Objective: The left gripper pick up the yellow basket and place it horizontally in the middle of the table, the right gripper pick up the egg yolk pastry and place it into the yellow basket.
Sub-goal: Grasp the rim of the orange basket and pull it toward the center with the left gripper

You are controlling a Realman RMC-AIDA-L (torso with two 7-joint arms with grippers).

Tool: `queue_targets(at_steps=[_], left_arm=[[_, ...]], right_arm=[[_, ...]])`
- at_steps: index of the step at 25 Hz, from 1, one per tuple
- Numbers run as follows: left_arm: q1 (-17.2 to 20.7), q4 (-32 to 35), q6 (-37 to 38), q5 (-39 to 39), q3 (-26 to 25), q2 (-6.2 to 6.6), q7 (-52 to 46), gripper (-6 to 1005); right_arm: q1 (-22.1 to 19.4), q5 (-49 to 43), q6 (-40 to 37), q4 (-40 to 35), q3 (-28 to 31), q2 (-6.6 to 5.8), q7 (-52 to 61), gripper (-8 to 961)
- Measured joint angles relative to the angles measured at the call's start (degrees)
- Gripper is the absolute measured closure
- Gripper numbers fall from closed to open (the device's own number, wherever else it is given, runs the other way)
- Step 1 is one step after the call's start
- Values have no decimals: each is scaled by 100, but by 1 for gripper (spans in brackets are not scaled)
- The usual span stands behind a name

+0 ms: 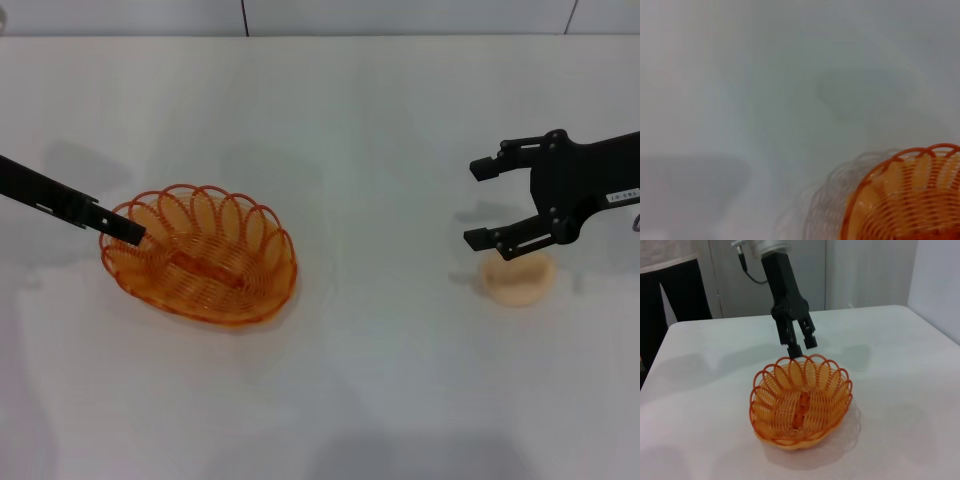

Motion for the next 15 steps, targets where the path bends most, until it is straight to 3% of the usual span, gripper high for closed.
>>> queue_targets(at_steps=[15], left_arm=[[-11, -425, -815, 82, 129, -162, -21, 187]], right_arm=[[-115, 10, -18, -4, -17, 4, -78, 83]])
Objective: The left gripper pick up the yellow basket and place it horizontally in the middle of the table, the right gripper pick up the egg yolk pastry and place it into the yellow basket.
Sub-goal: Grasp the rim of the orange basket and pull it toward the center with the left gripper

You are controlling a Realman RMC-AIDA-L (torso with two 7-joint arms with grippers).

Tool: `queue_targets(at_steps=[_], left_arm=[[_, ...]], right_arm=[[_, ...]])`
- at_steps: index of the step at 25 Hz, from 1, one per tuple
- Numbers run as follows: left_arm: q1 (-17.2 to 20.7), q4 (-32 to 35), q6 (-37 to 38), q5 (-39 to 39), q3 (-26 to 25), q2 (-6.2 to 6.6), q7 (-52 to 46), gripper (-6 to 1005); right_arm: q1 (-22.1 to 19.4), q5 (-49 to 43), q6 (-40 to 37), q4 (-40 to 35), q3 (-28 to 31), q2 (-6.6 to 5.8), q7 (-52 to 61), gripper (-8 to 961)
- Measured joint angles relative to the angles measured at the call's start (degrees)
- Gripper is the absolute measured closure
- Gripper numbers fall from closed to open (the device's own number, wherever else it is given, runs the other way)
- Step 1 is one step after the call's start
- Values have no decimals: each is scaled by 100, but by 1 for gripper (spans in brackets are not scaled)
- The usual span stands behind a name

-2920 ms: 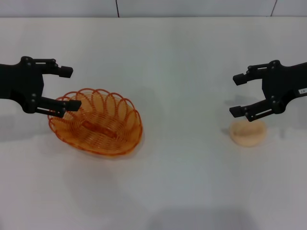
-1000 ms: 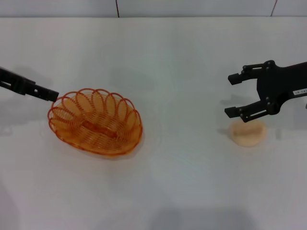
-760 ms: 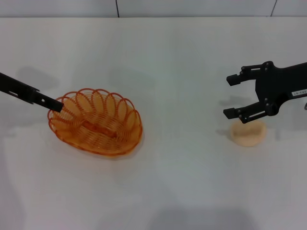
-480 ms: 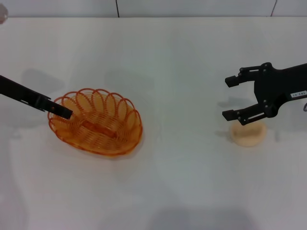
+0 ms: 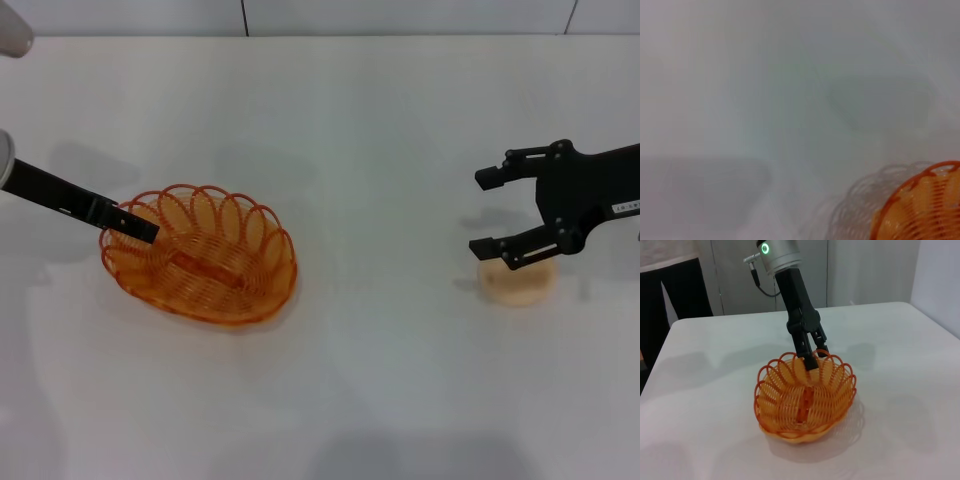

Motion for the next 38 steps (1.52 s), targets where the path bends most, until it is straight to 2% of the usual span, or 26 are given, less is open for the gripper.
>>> queue_targets(at_steps=[5, 16, 21, 27, 31, 35, 38], left_arm=[[11, -4, -33, 6, 40, -12, 5, 191], [24, -7, -39, -11, 118, -39, -43, 412], [23, -7, -39, -30, 113, -41, -44, 648], [22, -8, -31, -38, 96, -37, -35, 876], [26, -7, 14, -86, 89, -47, -43, 919], [50, 56, 317, -672, 95, -66, -165, 930], [19, 60, 426, -807, 117, -86, -366, 931]], right_arm=[[-8, 24, -4, 0, 12, 4, -8, 83], [-9, 39, -8, 2, 12, 5, -13, 84], [-2, 41, 3, 4, 6, 5, -7, 84], [2, 41, -7, 5, 30, 7, 23, 83], [8, 50, -14, 5, 47, 11, 30, 83], [-14, 97, -14, -39, 63, 15, 43, 83], [-28, 122, -3, -74, 64, 20, 45, 83]])
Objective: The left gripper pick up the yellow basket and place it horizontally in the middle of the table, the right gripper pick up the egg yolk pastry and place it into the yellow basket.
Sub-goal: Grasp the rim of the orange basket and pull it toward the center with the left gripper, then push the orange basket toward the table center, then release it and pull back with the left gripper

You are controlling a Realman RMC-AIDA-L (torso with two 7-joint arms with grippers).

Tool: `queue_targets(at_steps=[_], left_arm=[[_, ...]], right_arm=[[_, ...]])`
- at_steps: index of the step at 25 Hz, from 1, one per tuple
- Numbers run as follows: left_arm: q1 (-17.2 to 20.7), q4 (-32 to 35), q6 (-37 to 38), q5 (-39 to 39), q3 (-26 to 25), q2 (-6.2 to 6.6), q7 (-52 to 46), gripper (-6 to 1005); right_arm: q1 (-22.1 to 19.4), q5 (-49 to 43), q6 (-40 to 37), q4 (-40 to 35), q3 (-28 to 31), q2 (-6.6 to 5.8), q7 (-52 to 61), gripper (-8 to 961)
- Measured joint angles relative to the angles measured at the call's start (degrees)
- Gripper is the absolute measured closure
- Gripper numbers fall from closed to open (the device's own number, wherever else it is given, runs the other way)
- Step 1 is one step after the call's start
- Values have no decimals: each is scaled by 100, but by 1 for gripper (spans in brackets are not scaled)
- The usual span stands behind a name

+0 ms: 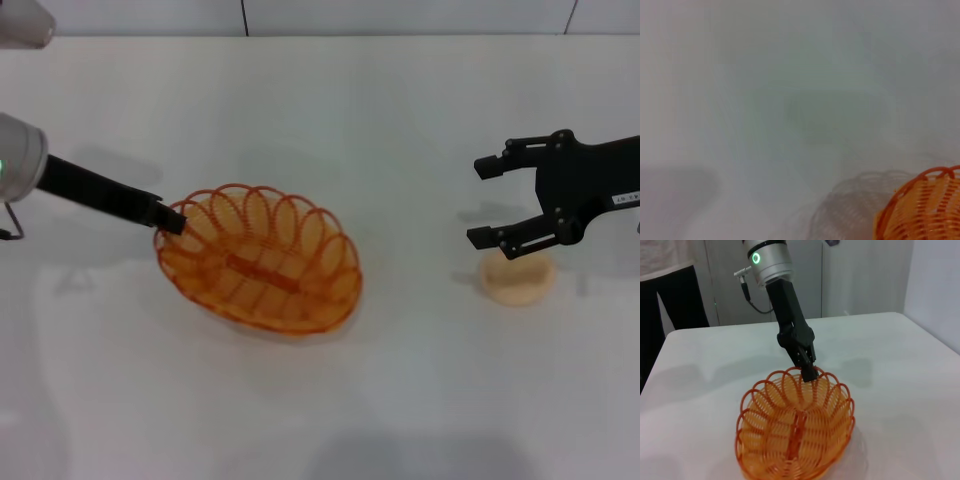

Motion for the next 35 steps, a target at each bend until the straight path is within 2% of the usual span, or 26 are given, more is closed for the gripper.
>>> queue_targets(at_steps=[8, 14, 22, 35], left_arm=[[-184, -1, -1, -12, 6, -148, -1122, 931], [-293, -79, 0, -108, 32, -372, -1890, 931], [-201, -395, -234, -551, 53, -397, -2496, 927], [-191, -403, -435, -313, 250, -373, -2912, 920]], right_arm=[[-3, 3, 40, -27, 0, 2, -83, 83], [-7, 3, 63, -36, 0, 2, -144, 83], [-150, 1, 68, -73, 0, -4, -386, 83], [-287, 64, 41, -212, 9, -32, -410, 84]])
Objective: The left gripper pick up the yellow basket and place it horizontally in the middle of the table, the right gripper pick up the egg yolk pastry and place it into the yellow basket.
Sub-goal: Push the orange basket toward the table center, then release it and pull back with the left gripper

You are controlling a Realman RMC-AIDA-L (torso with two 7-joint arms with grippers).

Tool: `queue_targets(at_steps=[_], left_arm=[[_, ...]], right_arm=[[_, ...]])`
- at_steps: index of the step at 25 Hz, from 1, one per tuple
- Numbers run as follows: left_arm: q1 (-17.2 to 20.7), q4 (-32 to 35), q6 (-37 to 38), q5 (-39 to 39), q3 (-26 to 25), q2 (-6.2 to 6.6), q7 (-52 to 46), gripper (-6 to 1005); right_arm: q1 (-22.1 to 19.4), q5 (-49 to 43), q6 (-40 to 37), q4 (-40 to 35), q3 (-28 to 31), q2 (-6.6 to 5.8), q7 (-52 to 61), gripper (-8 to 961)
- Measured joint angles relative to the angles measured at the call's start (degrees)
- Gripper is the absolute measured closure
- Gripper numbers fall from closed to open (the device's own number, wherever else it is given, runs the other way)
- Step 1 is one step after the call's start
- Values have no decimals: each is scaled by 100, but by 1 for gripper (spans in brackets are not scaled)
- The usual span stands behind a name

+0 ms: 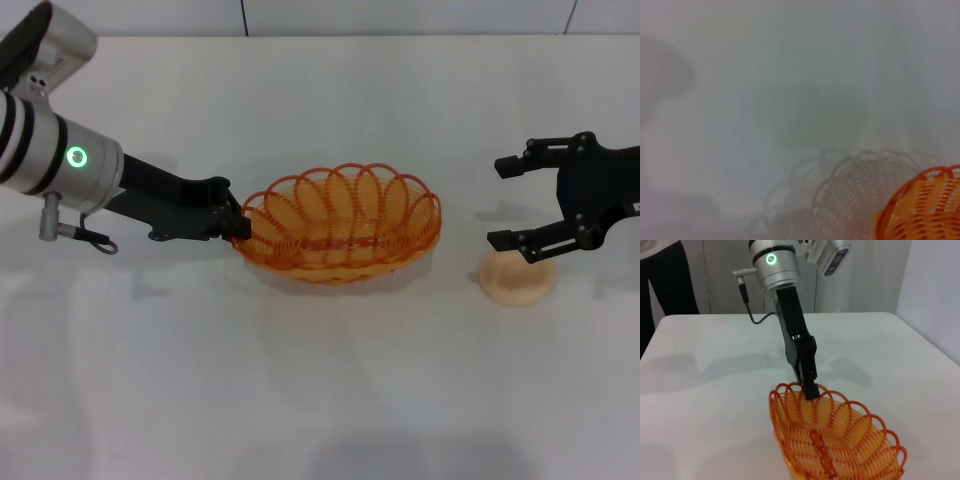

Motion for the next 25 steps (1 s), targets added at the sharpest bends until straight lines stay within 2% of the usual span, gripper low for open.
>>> queue_targets(at_steps=[8, 12, 20, 25], left_arm=[[-38, 2, 24, -12, 2, 8, -12, 915], [26, 21, 21, -57, -13, 14, 14, 759], [258, 325, 197, -239, -44, 156, 148, 445], [487, 736, 419, -742, -169, 361, 936, 260]], right_arm=[[-1, 5, 37, 0, 12, -2, 3, 84], [-4, 12, 49, 0, 55, 3, -2, 84], [-10, 14, 47, 0, 83, 9, 29, 83], [-9, 14, 8, 0, 198, 6, 129, 83]])
